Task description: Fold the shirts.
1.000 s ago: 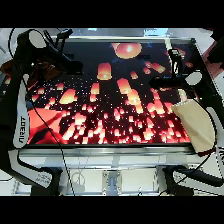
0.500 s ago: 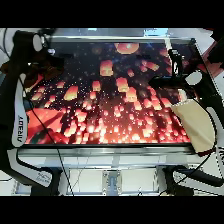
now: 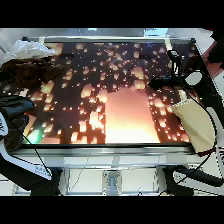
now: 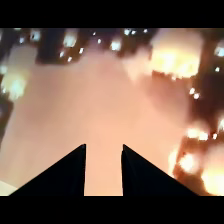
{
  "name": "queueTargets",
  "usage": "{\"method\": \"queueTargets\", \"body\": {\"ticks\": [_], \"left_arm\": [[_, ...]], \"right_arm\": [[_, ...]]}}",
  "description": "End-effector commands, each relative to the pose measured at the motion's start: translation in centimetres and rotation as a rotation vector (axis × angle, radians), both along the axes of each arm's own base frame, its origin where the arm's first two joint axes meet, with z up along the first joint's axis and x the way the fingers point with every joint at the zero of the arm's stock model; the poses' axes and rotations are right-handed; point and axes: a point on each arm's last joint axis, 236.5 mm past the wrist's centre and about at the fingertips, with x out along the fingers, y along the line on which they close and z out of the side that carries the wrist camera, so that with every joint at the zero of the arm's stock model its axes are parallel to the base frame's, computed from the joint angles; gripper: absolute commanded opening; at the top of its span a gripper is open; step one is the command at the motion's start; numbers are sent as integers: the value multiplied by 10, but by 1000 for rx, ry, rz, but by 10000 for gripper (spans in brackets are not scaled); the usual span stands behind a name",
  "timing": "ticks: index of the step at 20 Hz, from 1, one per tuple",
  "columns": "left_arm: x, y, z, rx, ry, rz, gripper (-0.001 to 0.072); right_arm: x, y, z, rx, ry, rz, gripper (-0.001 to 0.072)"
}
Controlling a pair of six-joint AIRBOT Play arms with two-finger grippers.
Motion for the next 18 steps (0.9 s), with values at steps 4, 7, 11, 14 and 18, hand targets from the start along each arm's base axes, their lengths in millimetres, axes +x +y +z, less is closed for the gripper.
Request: {"method": "queueTargets", "body": {"ticks": [4, 7, 11, 14, 18], "left_arm": [[-40, 28, -68, -240, 89, 129, 682], [-38, 27, -95, -270, 132, 124, 682], [-41, 25, -123, -300, 188, 111, 682], [-42, 24, -137, -318, 209, 112, 680], [-19, -9, -142, -460, 141, 3, 11]], "right_arm": [[-8, 2, -5, -2, 35, 19, 273], [-12, 3, -7, 26, 71, -9, 273], [-15, 5, -9, 31, 90, -8, 273], [-15, 8, -7, 49, 91, -9, 273], [-14, 12, -4, 77, 89, -11, 272]]}}
